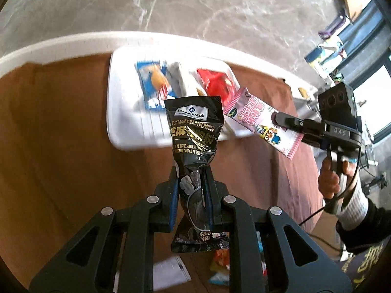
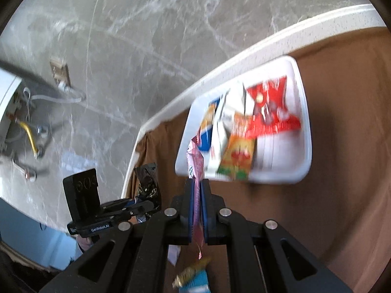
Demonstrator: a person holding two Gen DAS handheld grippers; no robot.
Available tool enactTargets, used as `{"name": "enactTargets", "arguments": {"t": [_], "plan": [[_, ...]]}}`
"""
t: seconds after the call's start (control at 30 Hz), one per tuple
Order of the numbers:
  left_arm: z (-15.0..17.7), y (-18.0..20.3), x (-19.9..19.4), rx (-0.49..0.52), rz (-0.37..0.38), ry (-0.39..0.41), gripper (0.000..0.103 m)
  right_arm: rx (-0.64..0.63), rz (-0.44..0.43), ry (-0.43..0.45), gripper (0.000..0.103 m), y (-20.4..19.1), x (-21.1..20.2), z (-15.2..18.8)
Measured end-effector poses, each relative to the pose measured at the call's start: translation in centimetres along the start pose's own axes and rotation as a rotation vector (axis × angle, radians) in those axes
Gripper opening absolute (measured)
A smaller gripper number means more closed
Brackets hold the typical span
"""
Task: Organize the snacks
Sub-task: 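Carry black packet into tray with left tool while right tool drops pink wafer there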
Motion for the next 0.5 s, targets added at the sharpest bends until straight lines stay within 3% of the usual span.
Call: {"name": "enactTargets", "arguments": {"t": [0.2, 0.5], "plan": [[-4.8, -3.1, 1.8, -0.021, -0.038, 0.0, 0.016, 0.054, 0.005, 0.048, 0.007, 0.8, 2.0, -3.5], [-8.9, -6.7, 4.4, -0.032, -0.092, -0.006, 0.016, 0.092, 0.054, 0.062, 0.007, 2.9, 5.4, -6.7]]}}
Point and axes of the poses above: each gripper's, at about its wrist camera, not at the fingertips, and x roughly the way its jaws point, y to its right, z to its underside, the point moved 3 cm from there along x, roughly the way its jaws point, and after that the axes turned 5 degrees about z, right-handed, at the moved point
